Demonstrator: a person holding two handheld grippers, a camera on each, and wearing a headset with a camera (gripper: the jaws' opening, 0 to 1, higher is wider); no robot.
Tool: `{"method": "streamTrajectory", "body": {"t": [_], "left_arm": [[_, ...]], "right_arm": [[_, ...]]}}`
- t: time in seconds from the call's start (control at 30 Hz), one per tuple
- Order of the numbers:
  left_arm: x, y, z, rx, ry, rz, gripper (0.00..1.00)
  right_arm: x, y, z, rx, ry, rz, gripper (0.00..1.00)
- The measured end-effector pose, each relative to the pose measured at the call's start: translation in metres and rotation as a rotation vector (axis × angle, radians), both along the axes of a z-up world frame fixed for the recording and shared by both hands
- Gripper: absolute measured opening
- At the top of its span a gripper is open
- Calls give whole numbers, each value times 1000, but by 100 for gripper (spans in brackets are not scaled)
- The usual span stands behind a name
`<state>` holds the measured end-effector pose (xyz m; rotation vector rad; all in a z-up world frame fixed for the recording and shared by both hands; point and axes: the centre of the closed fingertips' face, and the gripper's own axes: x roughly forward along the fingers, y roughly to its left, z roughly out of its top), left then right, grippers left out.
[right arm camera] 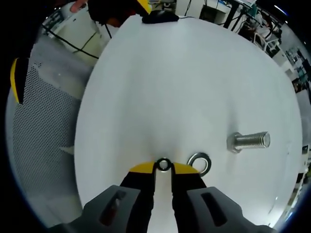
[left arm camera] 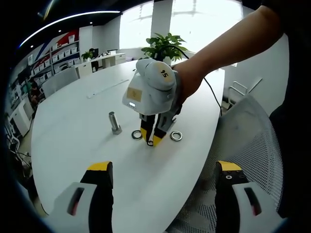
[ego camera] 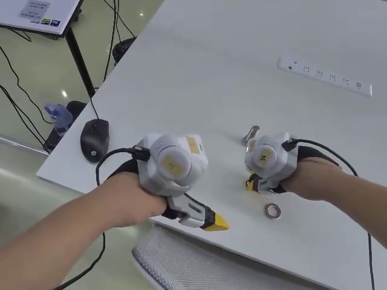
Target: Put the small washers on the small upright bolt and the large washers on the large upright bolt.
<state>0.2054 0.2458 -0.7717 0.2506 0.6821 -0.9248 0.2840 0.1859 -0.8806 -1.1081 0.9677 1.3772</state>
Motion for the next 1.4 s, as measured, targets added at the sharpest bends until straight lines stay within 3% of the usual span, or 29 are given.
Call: {"method": "streamTrajectory", "body": {"t": [0.2, 0.4, 0.5, 0.77, 1.0, 1.2, 1.4], "left_arm": [[2, 0, 6, -3, -3, 19, 86], [9, 4, 6, -17, -2, 78, 87], [13, 5, 8, -36, 0, 103, 88], [20, 2, 9, -31, -20, 136, 88], [20, -5, 9, -22, -16, 146, 89], [26, -8, 8, -31, -21, 156, 89], [25, -15, 6, -7, -24, 151, 90]], "right_arm": [[-1, -2, 3, 43, 11, -14, 13], [2, -11, 13, 41, 27, -35, 13], [3, -23, 19, 43, 35, -48, 13], [15, -62, 39, 63, 23, -118, 13], [25, -91, 51, 77, 12, -174, 13], [31, -119, 54, 75, 12, -226, 13], [42, -137, 58, 77, 7, -269, 13]]}}
